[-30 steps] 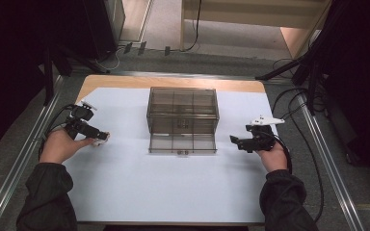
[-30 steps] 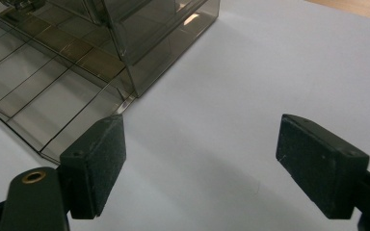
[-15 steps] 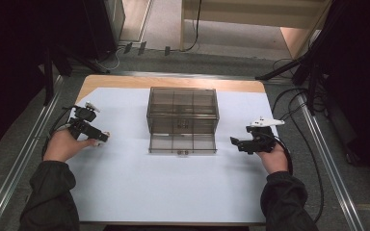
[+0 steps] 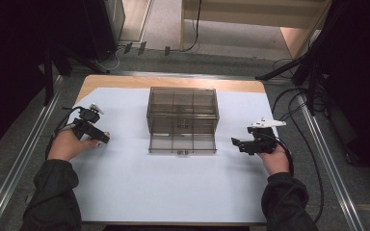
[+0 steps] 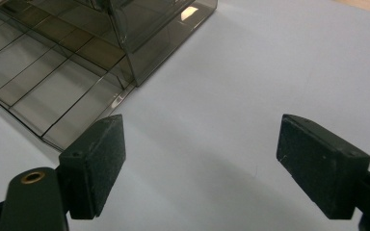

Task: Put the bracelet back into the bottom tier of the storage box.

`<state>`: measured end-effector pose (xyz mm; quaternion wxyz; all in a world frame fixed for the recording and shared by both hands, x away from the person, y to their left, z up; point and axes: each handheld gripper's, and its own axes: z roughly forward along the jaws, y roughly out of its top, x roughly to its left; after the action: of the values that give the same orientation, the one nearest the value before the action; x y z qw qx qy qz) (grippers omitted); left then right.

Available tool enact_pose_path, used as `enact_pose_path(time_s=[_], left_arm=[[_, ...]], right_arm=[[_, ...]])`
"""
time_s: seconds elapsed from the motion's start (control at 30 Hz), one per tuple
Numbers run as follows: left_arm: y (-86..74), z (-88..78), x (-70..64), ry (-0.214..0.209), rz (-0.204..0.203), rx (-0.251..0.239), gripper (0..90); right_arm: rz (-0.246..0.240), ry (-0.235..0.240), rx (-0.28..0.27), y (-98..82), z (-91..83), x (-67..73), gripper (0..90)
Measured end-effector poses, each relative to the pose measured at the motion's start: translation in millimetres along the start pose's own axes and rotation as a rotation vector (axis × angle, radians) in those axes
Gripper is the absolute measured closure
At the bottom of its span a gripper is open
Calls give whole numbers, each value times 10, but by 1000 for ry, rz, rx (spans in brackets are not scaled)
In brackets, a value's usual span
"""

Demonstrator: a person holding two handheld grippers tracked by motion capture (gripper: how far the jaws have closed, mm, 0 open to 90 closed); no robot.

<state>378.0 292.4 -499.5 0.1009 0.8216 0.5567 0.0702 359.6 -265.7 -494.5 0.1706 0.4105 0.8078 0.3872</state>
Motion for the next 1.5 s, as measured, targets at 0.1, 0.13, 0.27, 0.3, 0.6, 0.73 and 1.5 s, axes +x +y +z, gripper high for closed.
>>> enact_pose_path(time_s=[0.1, 0.13, 0.27, 0.3, 0.6, 0.73, 1.5], left_arm=[[4, 23, 3, 3, -5, 4, 218], [6, 22, 1, 4, -3, 8, 217], [5, 10, -20, 2, -6, 10, 257], [6, 7, -25, 0, -9, 10, 271], [14, -46, -67, 2, -43, 42, 544], [1, -62, -45, -9, -59, 56, 682], [-59, -147, 81, -84, -111, 4, 825]], right_arm=[[2, -1, 1, -3, -7, -7, 187], [2, -2, -1, -4, -8, -9, 187], [2, -2, -1, -4, -8, -9, 187], [1, -1, 0, -3, -8, -8, 187], [-2, -3, 3, -5, -8, -6, 187], [-2, -3, 2, -6, -9, -8, 187], [1, -5, -1, -1, -8, -15, 187]])
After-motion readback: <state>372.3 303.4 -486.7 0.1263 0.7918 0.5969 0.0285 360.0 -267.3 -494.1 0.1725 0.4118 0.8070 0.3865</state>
